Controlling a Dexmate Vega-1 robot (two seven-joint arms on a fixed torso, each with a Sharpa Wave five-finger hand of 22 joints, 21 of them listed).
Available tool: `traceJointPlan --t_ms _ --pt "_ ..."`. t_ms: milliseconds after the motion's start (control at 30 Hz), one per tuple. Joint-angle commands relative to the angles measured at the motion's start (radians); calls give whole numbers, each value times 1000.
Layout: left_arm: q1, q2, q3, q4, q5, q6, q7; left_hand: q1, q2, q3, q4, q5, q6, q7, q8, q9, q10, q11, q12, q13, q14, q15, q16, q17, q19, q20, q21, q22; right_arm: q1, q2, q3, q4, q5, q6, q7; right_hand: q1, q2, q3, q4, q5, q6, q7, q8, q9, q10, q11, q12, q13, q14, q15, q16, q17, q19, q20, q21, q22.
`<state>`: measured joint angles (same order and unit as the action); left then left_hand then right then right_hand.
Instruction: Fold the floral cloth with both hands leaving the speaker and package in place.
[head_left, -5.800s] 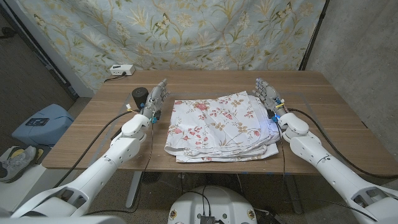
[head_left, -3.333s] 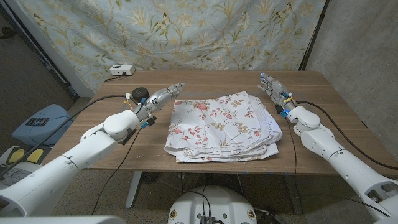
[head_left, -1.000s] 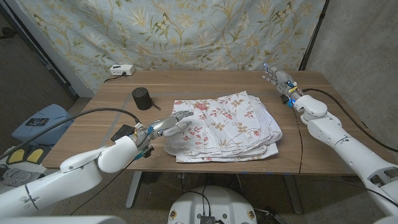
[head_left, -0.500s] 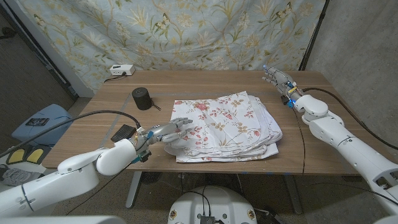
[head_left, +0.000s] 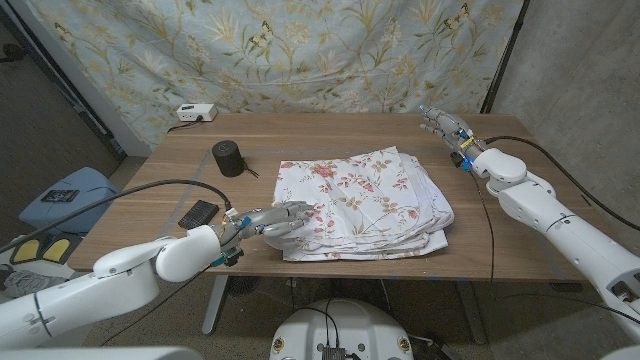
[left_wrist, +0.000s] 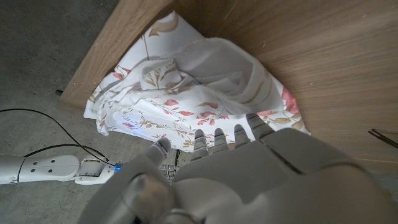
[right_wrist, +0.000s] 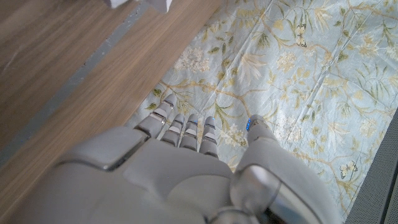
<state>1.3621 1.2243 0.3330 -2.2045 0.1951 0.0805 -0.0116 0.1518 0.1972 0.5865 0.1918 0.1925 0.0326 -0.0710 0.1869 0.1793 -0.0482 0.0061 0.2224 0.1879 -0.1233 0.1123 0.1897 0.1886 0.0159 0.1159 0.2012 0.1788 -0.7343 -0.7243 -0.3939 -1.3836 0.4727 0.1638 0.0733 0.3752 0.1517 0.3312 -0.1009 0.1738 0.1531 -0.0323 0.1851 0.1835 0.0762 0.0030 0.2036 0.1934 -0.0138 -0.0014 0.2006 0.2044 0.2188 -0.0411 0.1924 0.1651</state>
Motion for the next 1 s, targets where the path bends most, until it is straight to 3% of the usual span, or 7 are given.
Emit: traceJointPlan --t_ms 33,467,1000 --pt "-2 35 5 -12 -6 37 -19 -22 -1 15 0 -1 21 -1 8 2 35 -7 15 4 14 -6 11 3 3 -13 6 6 7 -24 -14 -42 -39 -41 -18 1 -9 1 -6 2 2 -5 5 2 7 0 4 3 0 6 4 3 -2 -4 -1 5" --pt "-16 44 16 -9 -9 44 -19 -75 -6 32 1 -3 41 -2 5 2 95 -7 25 2 102 -57 32 0 9 -39 10 6 47 -94 -50 -153 -96 -211 5 -1 -16 -3 -12 1 4 8 6 3 22 1 8 6 12 8 10 1 9 -3 3 5" --pt "-34 58 33 -16 -16 68 -35 -107 -8 44 0 -4 89 8 14 2 128 -13 27 1 150 -87 35 -1 5 -50 9 6 49 -138 -77 -246 -192 -284 -20 7 -34 -10 -29 2 26 26 15 3 54 22 17 9 52 22 21 -3 33 13 9 5"
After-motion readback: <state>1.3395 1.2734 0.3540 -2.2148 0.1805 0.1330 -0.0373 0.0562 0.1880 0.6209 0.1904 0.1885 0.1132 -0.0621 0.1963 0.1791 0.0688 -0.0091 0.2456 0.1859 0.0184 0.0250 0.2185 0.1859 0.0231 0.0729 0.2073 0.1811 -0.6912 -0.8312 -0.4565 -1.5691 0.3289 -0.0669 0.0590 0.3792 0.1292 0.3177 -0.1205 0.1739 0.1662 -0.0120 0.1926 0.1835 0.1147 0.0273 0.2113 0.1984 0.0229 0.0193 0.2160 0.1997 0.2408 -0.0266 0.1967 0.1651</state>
